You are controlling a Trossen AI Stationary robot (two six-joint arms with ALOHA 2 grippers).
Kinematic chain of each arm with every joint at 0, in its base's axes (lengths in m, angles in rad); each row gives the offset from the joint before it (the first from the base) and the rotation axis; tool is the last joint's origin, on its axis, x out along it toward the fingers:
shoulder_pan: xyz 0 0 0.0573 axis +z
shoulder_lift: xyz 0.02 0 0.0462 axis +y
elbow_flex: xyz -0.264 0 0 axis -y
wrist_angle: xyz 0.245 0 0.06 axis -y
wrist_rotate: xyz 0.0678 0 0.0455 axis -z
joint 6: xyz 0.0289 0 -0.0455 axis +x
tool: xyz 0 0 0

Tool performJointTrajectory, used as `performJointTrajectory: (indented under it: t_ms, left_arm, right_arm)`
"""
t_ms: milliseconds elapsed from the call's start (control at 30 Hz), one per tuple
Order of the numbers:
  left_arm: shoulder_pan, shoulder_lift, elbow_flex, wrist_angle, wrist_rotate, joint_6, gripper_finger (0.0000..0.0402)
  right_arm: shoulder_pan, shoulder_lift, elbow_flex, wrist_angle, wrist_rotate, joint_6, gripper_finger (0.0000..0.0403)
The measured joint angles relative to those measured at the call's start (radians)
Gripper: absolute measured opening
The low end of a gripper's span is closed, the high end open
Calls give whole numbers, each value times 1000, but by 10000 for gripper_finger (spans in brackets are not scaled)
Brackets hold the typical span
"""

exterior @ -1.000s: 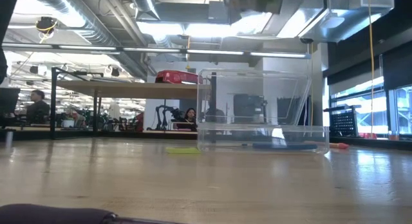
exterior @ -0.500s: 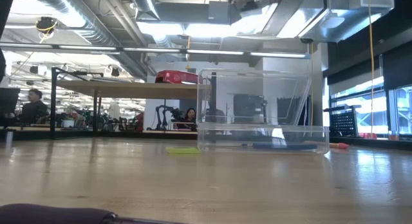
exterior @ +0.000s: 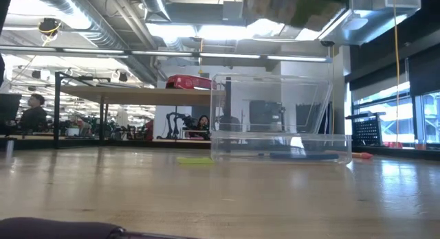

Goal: Pack school essentials
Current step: Put the yellow crayon box into the supply box

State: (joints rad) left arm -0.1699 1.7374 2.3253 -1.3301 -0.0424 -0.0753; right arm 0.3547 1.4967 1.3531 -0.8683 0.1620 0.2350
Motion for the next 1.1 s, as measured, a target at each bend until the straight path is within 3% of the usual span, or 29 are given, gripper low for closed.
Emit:
performJointTrajectory:
  t_ms: [233,600,1100]
  left_arm:
    - [-8,0,0,0,-1,4,89]
    - [-8,0,0,0,-1,3,89]
    - [-8,0,0,10,-1,3,89]
  right_arm:
    - [9,0,-177,181,-61,-4,310]
    - [-25,0,-365,295,-47,-35,310]
    - [-84,0,-429,332,71,-115,310]
